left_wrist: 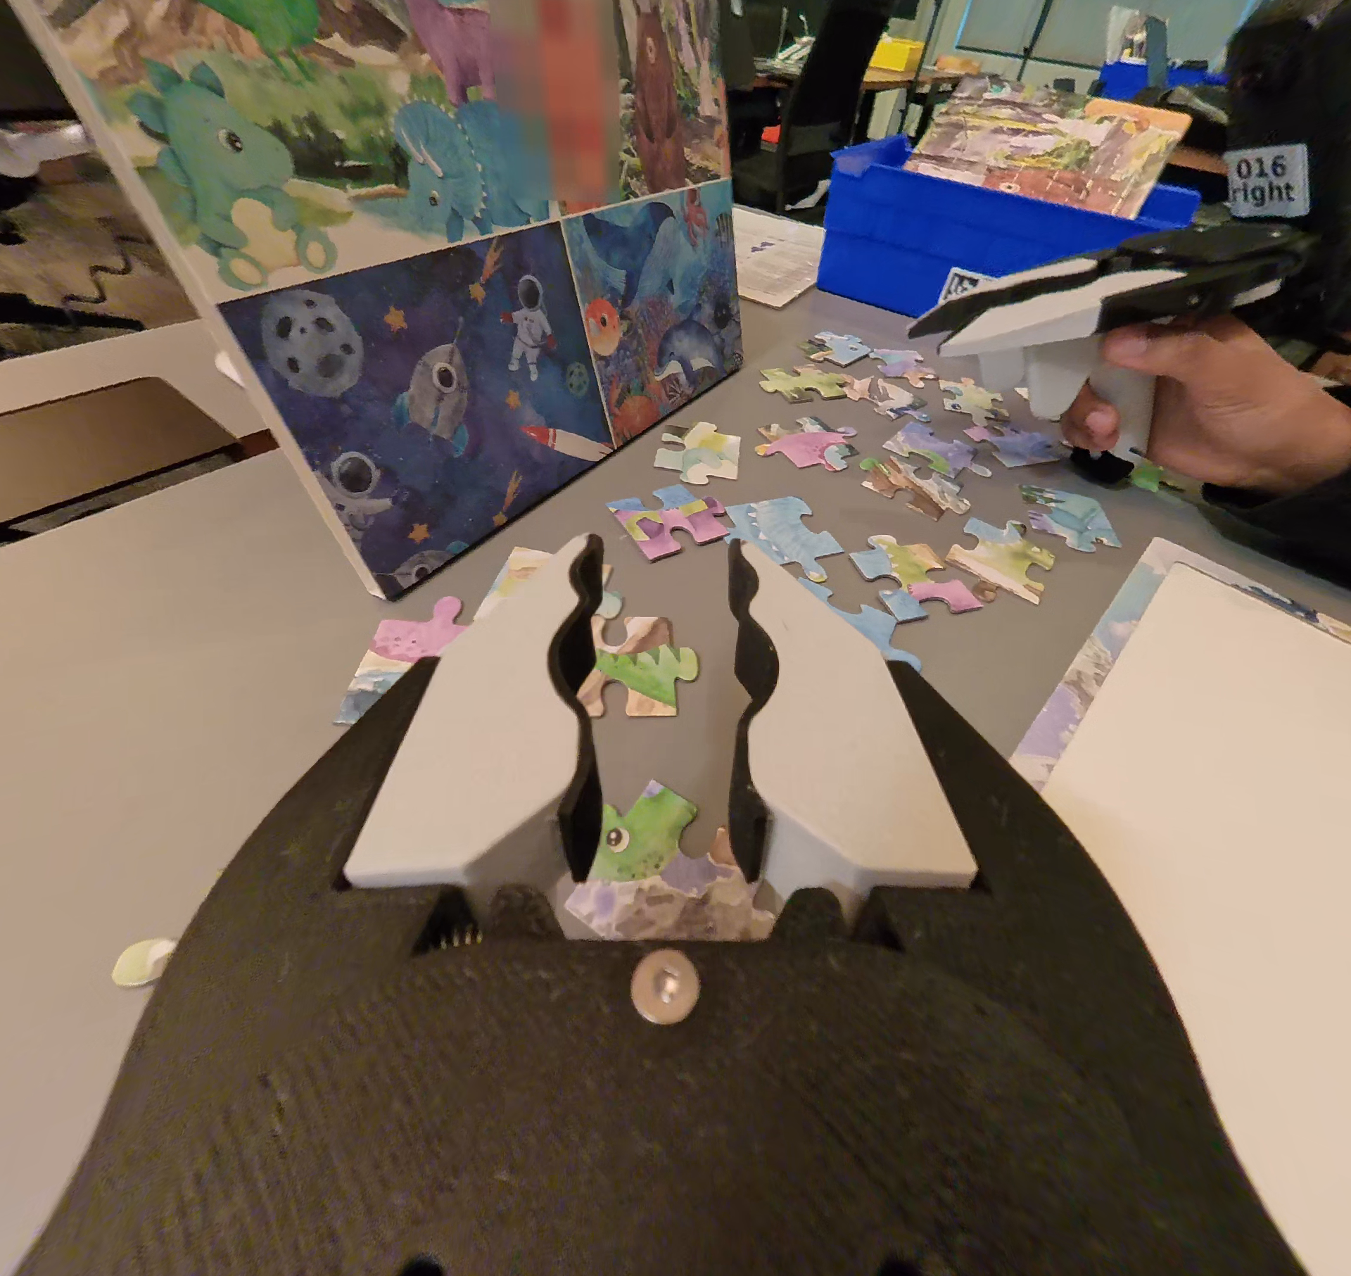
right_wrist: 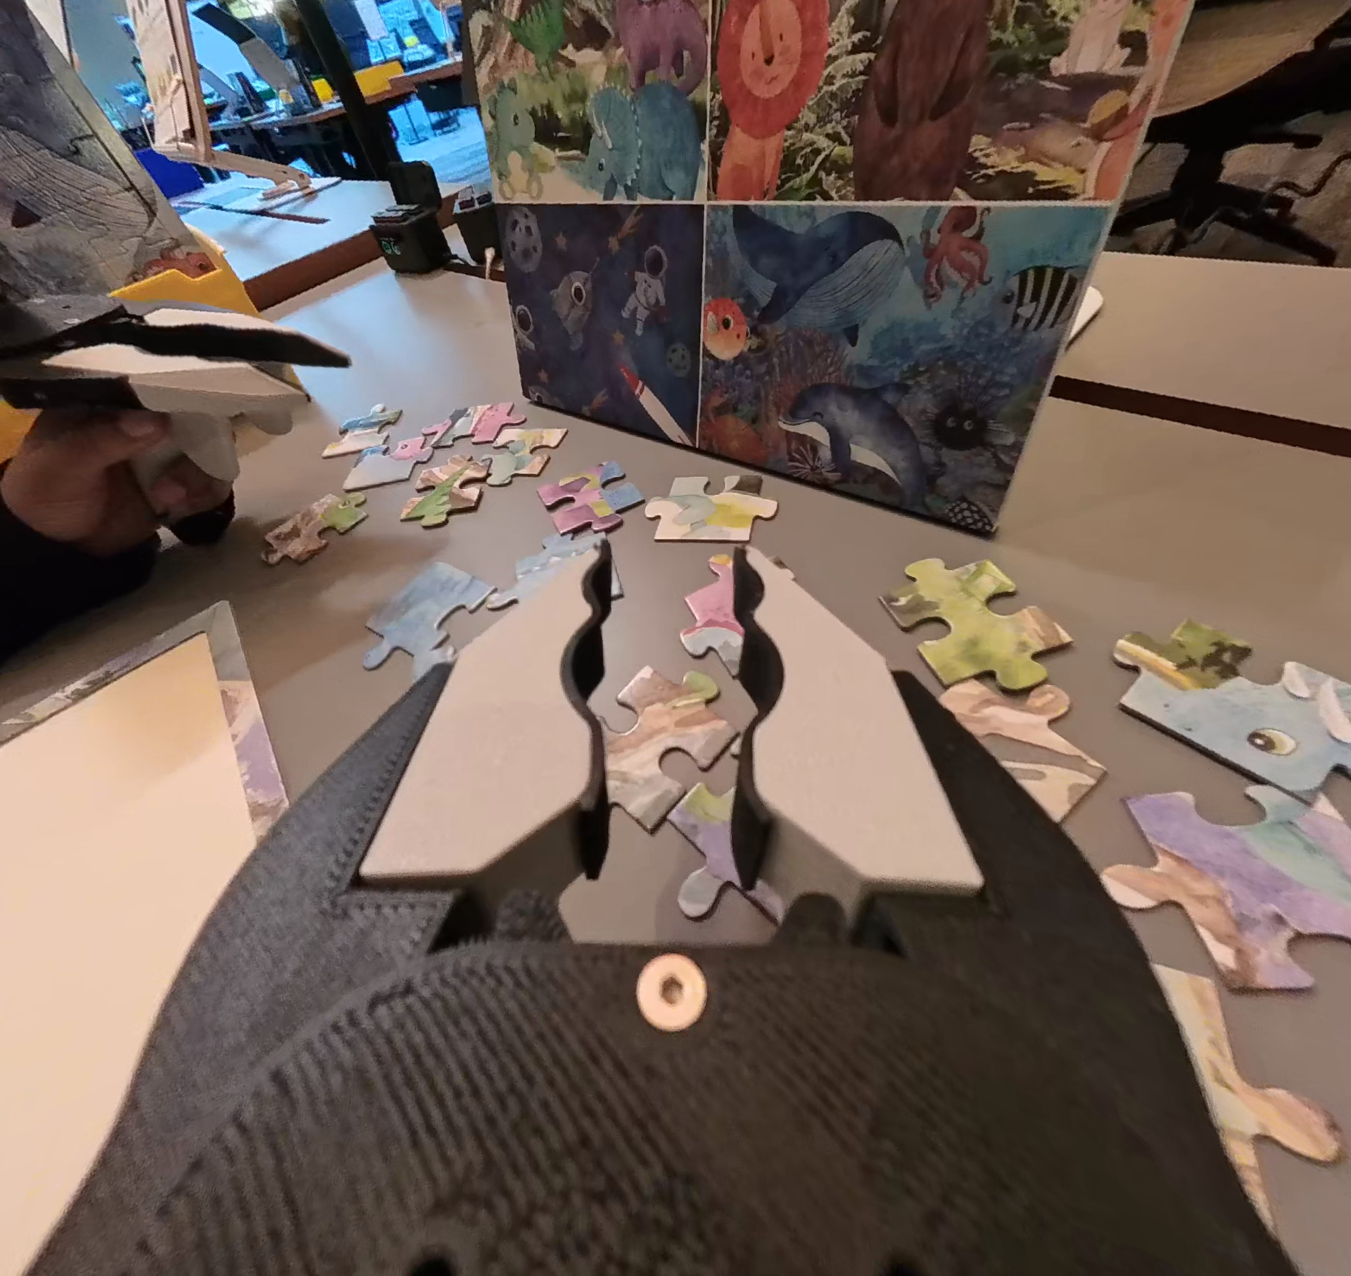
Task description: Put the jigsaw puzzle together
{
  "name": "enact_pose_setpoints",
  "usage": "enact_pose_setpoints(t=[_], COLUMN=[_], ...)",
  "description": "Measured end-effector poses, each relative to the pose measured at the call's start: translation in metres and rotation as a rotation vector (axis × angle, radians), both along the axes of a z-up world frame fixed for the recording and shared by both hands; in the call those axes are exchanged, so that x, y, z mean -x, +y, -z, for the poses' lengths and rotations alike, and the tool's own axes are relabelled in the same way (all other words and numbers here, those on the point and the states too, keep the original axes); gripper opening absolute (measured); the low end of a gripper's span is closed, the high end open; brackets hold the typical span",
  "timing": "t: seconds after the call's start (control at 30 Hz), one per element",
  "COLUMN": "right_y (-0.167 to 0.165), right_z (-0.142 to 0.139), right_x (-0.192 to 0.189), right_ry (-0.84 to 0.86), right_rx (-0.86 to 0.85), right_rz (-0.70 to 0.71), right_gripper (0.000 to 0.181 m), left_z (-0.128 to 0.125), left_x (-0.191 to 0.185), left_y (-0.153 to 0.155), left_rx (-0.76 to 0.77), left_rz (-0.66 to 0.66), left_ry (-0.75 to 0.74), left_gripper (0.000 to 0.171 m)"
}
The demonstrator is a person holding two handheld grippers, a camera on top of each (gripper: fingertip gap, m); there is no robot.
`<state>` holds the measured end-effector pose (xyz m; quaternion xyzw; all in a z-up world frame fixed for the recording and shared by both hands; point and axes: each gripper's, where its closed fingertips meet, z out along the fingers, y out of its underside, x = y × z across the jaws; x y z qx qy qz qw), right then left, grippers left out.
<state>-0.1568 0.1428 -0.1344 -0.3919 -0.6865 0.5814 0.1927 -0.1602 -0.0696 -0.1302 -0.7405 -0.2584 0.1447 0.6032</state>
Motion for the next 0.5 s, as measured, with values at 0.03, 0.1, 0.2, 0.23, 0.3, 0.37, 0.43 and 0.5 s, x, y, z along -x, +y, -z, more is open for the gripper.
enact_pose_setpoints(t=[0.03,0.1,0.2,0.23,0.3,0.37,0.43,0.5], right_y=[0.001,0.001,0.000,0.000,0.001,0.001,-0.001,-0.002], right_z=[-0.001,-0.004,-0.007,-0.007,-0.005,-0.006,-0.008,-0.010], right_x=[0.000,-0.001,-0.001,-0.001,-0.001,-0.001,-0.002,-0.002], right_ry=[0.001,0.001,-0.004,-0.003,-0.006,-0.012,-0.014,-0.007], right_rx=[0.010,0.037,0.067,0.067,0.065,0.076,0.091,0.097], right_rz=[0.002,-0.001,-0.009,-0.008,-0.004,-0.009,-0.017,-0.011], right_gripper=[0.031,0.031,0.031,0.031,0.031,0.031,0.031,0.034], left_z=[-0.001,-0.003,-0.010,-0.016,-0.027,-0.034,-0.036,-0.032], left_x=[0.002,0.008,0.015,0.017,0.019,0.021,0.023,0.024], left_y=[-0.003,-0.009,-0.021,-0.026,-0.038,-0.046,-0.050,-0.049], left_rx=[-0.012,-0.048,-0.117,-0.152,-0.216,-0.270,-0.304,-0.314], left_rz=[-0.018,-0.054,-0.105,-0.123,-0.156,-0.175,-0.179,-0.170], left_ry=[-0.007,-0.022,-0.020,0.001,0.023,0.024,0.005,-0.024], left_gripper=[0.034,0.037,0.033,0.029,0.025,0.022,0.022,0.022])
